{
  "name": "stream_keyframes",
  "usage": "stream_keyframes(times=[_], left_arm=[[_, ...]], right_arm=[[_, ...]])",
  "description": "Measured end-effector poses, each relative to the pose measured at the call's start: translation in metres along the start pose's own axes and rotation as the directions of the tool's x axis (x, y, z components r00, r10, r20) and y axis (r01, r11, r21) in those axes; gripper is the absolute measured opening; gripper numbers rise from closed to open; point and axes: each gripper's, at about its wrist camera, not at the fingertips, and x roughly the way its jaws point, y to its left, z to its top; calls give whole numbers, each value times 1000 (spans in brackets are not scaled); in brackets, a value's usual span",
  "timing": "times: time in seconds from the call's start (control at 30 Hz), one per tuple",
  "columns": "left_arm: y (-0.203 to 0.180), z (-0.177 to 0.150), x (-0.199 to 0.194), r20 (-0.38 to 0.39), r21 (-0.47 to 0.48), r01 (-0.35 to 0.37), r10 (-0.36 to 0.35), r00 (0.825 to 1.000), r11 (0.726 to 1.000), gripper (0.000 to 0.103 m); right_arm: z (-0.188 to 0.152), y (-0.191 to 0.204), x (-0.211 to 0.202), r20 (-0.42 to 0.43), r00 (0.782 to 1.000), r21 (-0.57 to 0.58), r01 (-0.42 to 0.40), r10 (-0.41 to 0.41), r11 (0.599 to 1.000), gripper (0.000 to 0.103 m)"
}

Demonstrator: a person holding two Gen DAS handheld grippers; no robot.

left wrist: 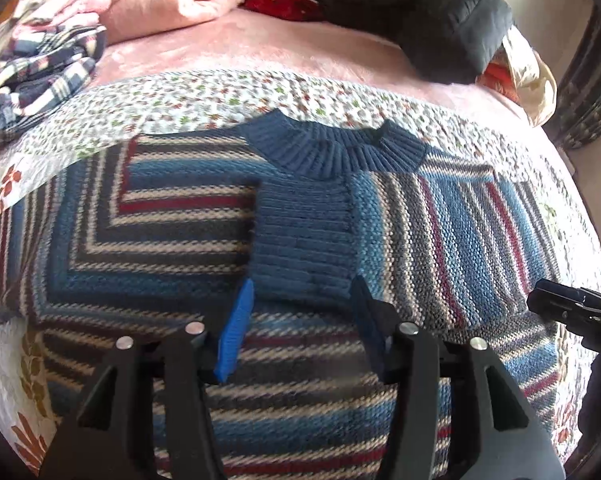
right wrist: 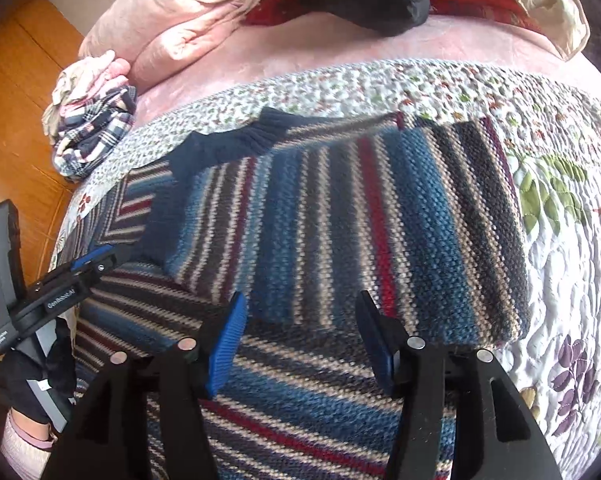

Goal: Fold small clothes
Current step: 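Open the left gripper and move it to the other sleeve, then close the left gripper on the other sleeve's cuff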

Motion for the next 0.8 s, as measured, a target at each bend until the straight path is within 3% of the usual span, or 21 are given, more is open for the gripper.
stream_keyframes(times=[0.13, 0.33, 0.53, 0.8], left_arm=[[85, -20, -34, 15, -126, -108, 111, 994, 986, 68], [234, -53, -73, -36, -370, -259, 265, 963, 892, 68], [352, -64, -85, -39, -590, -237, 266, 963, 772, 68], [420, -63, -53, 12, -756, -97, 161, 987, 647, 64]], right_arm=[[-4, 30, 3, -21, 999, -46, -34, 33, 998, 61], [-5, 65, 19, -37, 999, -130, -12, 7, 991, 61], [-4, 65, 34, -49, 999, -112, 2, -8, 994, 61], [-5, 44, 44, -54, 998, -71, 36, -39, 997, 61]])
